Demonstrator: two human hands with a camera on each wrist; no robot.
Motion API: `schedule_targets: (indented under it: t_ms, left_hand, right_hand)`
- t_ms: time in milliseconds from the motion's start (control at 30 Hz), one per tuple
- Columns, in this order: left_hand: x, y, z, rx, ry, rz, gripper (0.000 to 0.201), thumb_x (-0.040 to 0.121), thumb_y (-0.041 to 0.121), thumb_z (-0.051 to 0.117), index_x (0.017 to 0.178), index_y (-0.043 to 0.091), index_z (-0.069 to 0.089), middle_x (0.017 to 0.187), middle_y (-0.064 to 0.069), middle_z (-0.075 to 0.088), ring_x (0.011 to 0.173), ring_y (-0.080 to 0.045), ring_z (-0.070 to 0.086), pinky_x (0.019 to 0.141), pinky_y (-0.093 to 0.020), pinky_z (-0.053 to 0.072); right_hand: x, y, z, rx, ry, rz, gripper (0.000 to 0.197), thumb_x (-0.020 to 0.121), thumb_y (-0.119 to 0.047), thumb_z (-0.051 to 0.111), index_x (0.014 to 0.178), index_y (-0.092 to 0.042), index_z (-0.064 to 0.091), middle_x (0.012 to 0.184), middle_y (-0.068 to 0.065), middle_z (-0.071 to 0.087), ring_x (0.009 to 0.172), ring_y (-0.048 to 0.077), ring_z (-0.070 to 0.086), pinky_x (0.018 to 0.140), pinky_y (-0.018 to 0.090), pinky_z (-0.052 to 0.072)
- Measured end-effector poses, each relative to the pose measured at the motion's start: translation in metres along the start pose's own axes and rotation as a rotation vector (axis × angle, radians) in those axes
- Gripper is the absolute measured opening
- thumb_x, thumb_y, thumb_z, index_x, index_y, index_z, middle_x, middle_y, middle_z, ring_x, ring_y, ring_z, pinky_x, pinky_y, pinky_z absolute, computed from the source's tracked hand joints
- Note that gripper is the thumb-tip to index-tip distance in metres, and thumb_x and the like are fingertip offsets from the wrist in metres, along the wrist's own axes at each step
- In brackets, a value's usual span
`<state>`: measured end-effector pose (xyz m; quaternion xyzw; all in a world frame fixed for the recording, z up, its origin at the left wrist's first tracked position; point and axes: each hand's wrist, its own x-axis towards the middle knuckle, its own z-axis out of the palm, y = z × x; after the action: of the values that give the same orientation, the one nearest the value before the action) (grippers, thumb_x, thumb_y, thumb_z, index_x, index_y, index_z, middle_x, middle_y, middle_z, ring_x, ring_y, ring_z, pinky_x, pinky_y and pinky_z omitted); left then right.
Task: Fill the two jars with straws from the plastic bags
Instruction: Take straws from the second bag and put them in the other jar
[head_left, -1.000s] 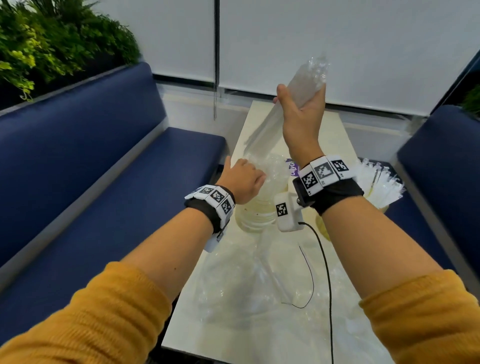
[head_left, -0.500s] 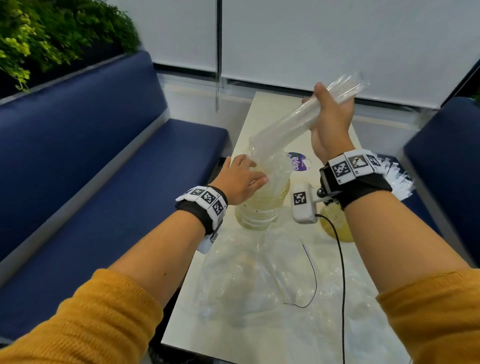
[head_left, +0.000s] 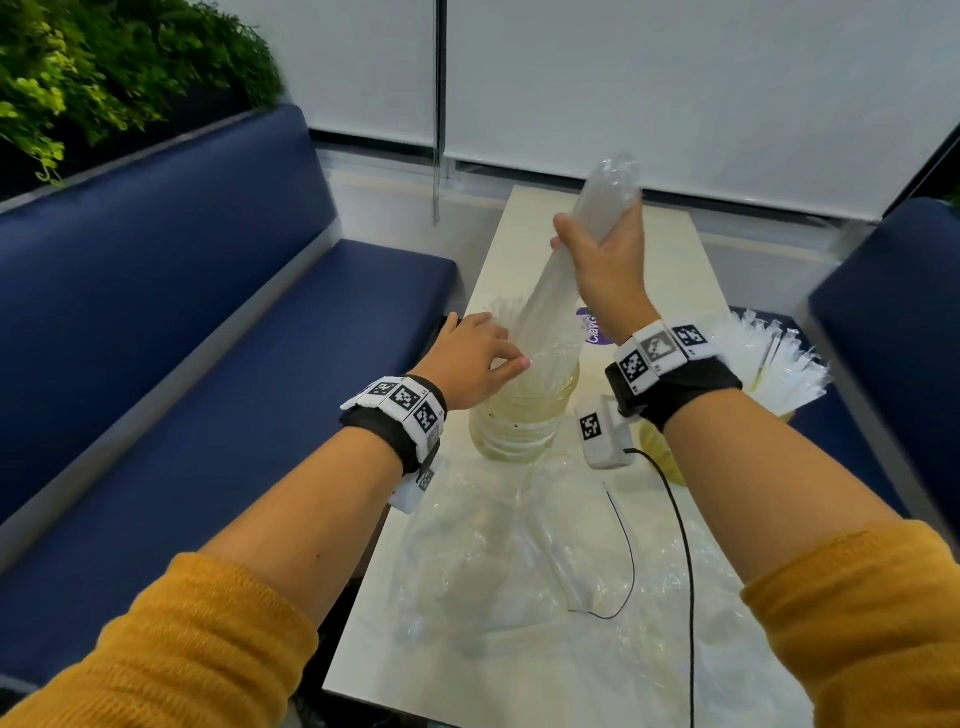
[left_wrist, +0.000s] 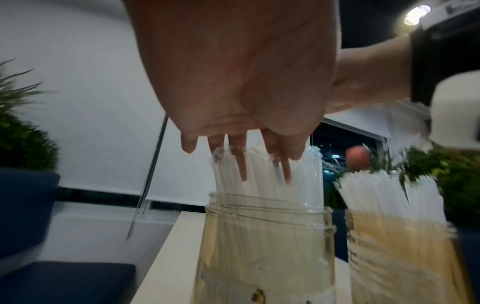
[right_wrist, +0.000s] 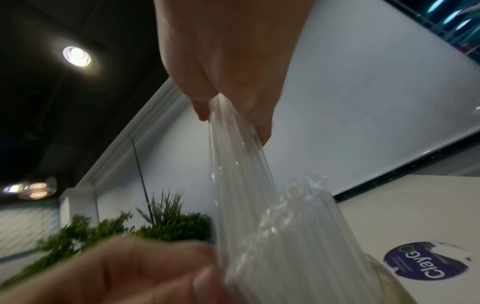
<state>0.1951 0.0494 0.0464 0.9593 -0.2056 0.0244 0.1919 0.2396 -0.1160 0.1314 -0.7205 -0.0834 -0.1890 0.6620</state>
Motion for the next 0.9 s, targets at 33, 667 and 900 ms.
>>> schedule_targets:
  t_ms: [33,667,900]
  left_hand:
    - [0.000,-0.002,-0.001,-0.052,0.055,0.000,0.032,0.101,0.047,0.051,0.108,0.028,0.076,0.118,0.002,0.066,0.125,-0.020,0.049,0.120,-0.061,0.018]
    - [0.080,0.056,-0.078,0.125,0.180,0.111,0.044,0.106,0.030,0.031,0.101,0.002,0.065,0.103,-0.011,0.068,0.095,-0.030,0.062,0.083,-0.042,0.048]
    - [0.078,0.039,-0.060,0.135,0.149,0.107,0.046,0.104,0.032,0.030,0.097,0.007,0.067,0.096,-0.012,0.069,0.087,-0.029,0.062,0.083,-0.046,0.051]
  right_hand:
    - [-0.004,0.003,0.004,-0.038,-0.038,-0.022,0.059,0.087,-0.025,0.074,0.135,-0.022,0.040,0.128,0.008,0.058,0.112,0.032,0.064,0.090,0.044,0.059]
    - [-0.027,0.026,0.001,-0.523,-0.239,0.034,0.051,0.081,-0.028,0.079,0.122,-0.008,0.057,0.104,0.003,0.067,0.091,0.019,0.063,0.066,0.024,0.047]
    - [-0.041,0.028,-0.007,-0.674,-0.355,-0.061,0.040,0.091,-0.038,0.065,0.118,-0.009,0.060,0.100,0.006,0.070,0.082,0.023,0.065,0.064,0.032,0.051]
